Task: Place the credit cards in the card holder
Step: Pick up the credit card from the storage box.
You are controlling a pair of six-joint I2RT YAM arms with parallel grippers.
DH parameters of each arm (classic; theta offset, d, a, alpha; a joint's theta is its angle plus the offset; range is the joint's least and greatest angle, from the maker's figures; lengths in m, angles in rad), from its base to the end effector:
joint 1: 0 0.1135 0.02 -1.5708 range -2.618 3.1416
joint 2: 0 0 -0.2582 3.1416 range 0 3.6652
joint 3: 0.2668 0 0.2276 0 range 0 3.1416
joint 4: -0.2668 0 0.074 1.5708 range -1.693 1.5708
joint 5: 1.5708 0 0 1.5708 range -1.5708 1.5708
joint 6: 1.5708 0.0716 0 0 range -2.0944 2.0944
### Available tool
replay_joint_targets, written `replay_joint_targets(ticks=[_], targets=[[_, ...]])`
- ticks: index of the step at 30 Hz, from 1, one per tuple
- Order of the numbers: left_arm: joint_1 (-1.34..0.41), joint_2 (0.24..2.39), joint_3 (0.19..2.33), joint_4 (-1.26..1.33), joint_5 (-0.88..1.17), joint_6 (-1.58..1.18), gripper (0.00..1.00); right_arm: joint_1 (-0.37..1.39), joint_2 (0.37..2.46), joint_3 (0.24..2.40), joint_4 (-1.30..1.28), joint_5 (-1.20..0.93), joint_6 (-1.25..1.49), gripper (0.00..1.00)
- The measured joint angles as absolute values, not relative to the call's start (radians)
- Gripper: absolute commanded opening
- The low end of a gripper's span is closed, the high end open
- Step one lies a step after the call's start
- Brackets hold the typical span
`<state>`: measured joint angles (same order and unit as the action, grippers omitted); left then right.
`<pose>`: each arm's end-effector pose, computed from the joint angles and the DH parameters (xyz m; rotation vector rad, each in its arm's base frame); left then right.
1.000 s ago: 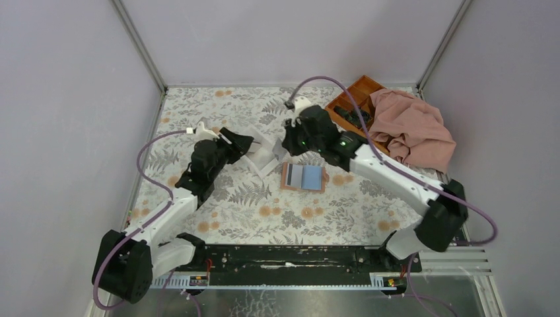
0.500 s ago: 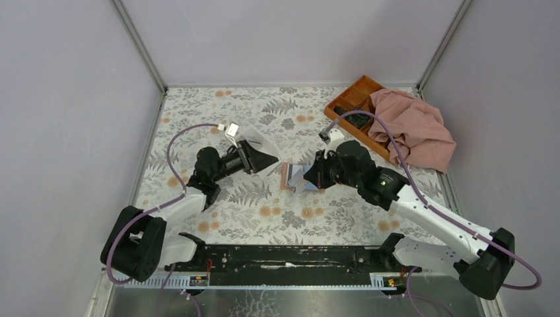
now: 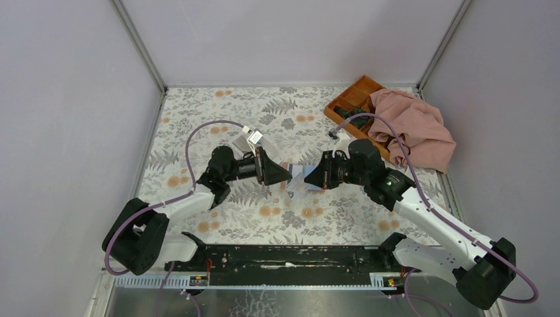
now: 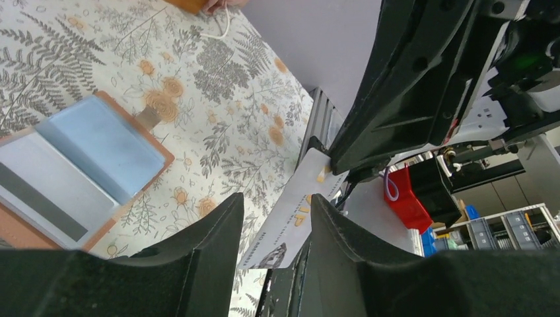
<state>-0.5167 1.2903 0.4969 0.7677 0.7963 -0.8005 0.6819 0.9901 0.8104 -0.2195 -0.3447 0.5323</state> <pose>0.2089 -0.1775 0.2440 0.4545 1.8015 -1.5973 0.1675 0.1671 0.2942 -0.4008 2.0863 1.1005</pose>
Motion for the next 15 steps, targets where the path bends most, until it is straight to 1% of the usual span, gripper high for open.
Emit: replay_joint_targets(ticks=[7,15], targets=[[-0.542,1.292,0.505,0.69,0.796,-0.74,0.45,0.647,1.0,0.795,-0.176,-0.467,0.558,0.0],[-0.557,1.304,0.521,0.652,0.809,-0.703,0.4,0.605,1.04,0.786,-0.154,-0.548,0.564,0.0]])
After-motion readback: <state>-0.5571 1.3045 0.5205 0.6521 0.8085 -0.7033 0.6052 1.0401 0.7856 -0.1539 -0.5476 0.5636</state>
